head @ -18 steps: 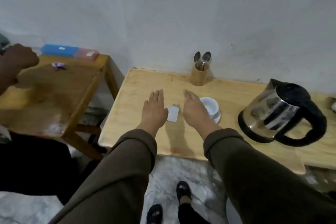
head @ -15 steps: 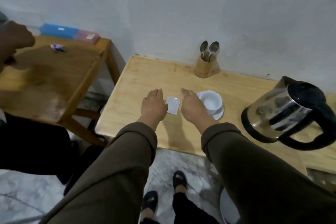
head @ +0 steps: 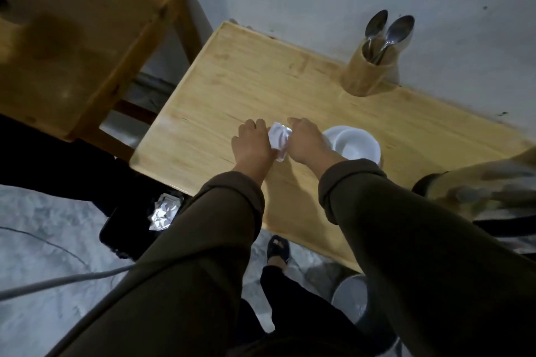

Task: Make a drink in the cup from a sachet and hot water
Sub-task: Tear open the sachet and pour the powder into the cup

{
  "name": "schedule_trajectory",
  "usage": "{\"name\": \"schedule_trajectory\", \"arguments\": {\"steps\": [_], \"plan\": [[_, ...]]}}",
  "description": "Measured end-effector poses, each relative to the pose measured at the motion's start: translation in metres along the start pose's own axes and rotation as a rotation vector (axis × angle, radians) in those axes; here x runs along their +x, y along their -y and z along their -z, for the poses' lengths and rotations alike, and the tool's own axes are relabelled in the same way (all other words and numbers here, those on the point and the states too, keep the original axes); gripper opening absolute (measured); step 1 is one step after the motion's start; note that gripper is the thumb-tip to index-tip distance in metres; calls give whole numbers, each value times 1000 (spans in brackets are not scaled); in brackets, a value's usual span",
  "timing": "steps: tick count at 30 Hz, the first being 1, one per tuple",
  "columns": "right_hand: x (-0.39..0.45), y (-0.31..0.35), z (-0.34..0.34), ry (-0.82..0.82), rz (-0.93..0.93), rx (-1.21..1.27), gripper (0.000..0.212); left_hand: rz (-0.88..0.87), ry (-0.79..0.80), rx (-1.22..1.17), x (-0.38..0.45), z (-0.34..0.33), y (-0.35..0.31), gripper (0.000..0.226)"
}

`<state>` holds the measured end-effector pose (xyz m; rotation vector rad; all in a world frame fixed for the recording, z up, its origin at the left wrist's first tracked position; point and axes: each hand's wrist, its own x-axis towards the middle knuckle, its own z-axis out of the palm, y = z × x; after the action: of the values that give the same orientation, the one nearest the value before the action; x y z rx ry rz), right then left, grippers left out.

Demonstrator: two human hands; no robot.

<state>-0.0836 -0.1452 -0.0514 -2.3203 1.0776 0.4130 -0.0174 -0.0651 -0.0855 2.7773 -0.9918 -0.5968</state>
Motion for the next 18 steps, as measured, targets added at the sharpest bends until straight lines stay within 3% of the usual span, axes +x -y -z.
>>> {"name": "schedule_trajectory", "arguments": {"steps": [8, 14, 18], "plan": [[25, -2, -2, -21, -21, -84, 39, 103, 67, -76, 13, -9, -6, 63], [27, 2, 5, -89, -33, 79, 23, 32, 99, -106, 19, -2, -6, 52], [20, 8, 23, -100, -52, 124, 24, -20, 82, -373, 23, 14, -3, 29]]}}
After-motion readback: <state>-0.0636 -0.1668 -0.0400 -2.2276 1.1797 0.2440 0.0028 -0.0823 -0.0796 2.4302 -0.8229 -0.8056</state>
